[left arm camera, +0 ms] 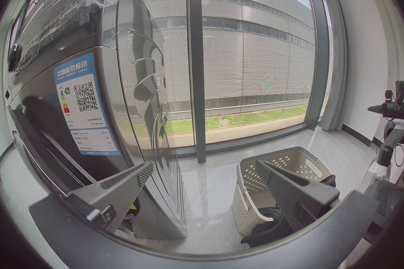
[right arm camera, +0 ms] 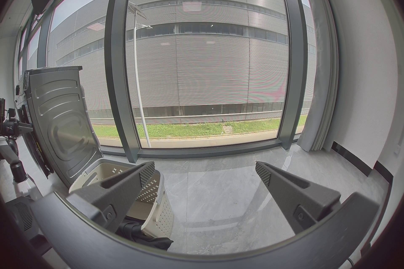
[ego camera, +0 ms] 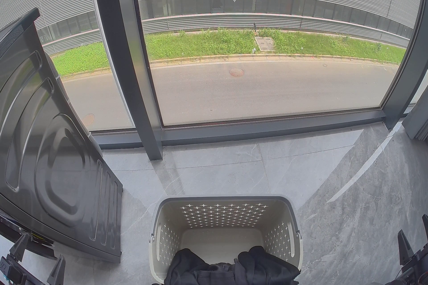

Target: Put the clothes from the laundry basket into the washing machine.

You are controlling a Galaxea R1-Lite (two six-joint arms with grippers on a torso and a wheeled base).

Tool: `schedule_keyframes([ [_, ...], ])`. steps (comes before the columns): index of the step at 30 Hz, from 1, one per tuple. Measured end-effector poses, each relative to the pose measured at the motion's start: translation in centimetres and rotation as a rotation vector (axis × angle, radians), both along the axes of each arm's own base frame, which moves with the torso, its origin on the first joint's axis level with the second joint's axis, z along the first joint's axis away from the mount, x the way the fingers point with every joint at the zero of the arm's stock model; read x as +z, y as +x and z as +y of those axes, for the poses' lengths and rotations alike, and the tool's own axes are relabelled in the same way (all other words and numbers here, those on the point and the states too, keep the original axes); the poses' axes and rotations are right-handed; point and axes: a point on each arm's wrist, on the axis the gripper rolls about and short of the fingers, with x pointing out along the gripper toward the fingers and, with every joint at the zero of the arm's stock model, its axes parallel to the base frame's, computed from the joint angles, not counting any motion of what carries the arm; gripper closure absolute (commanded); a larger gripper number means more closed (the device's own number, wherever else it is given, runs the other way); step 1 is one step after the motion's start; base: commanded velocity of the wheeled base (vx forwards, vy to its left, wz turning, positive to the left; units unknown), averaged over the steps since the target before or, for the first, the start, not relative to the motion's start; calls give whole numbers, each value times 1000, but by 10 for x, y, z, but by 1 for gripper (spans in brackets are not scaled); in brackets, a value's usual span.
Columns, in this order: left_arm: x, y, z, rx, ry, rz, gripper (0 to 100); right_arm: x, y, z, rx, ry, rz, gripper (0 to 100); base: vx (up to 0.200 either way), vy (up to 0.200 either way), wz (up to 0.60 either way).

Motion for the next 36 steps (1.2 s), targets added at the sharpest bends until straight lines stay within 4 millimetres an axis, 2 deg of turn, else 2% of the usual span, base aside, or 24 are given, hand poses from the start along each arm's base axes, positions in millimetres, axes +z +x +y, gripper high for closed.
schedule_keyframes([
  [32, 0, 0, 0, 0, 0, 0, 0, 0, 0, 0, 0, 0, 0, 0, -200, 0, 0],
  [36, 0, 0, 0, 0, 0, 0, 0, 0, 0, 0, 0, 0, 0, 0, 0, 0, 0],
])
